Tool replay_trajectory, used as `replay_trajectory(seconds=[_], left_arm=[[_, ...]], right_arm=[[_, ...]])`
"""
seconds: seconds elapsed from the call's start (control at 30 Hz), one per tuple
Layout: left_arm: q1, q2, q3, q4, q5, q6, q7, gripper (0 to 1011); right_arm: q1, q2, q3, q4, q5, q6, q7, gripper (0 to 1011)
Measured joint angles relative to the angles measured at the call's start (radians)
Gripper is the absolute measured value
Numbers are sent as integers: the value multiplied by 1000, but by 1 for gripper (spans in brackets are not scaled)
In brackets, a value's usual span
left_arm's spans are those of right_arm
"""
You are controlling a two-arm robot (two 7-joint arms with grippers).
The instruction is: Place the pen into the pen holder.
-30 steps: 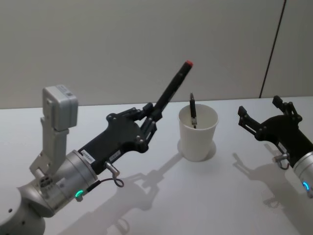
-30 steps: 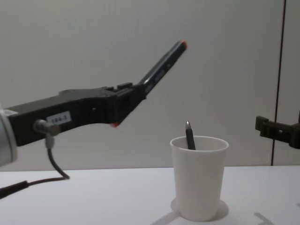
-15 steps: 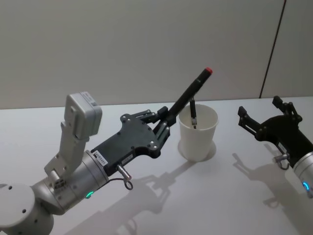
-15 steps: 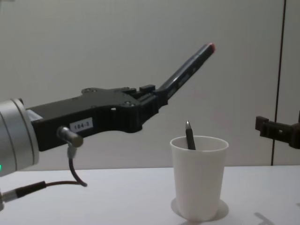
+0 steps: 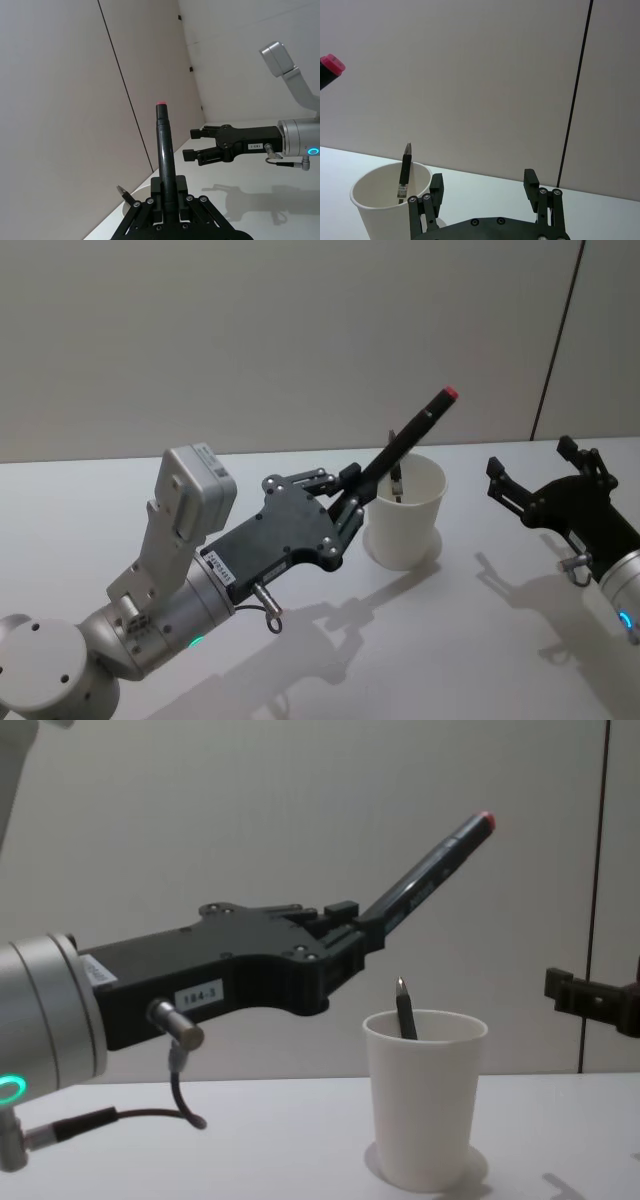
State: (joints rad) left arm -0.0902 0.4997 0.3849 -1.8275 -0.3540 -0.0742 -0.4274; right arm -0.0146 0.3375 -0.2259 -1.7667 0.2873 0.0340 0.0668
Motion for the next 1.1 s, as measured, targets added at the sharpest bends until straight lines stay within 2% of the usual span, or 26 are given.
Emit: replay_trajectory(seconds=[0.8, 0.97, 1.1], left_arm=[[-6, -27, 17, 1, 12, 1, -12, 174], [-7, -29, 18, 1, 13, 1, -13, 173], [-7, -30, 18, 2, 13, 2, -13, 173]], right_arm=[[0, 0, 0, -1, 0, 0, 1, 1001], [0, 2, 3, -7, 15, 4, 13, 1001], [-4, 12, 13, -25, 54, 17, 36, 1001]])
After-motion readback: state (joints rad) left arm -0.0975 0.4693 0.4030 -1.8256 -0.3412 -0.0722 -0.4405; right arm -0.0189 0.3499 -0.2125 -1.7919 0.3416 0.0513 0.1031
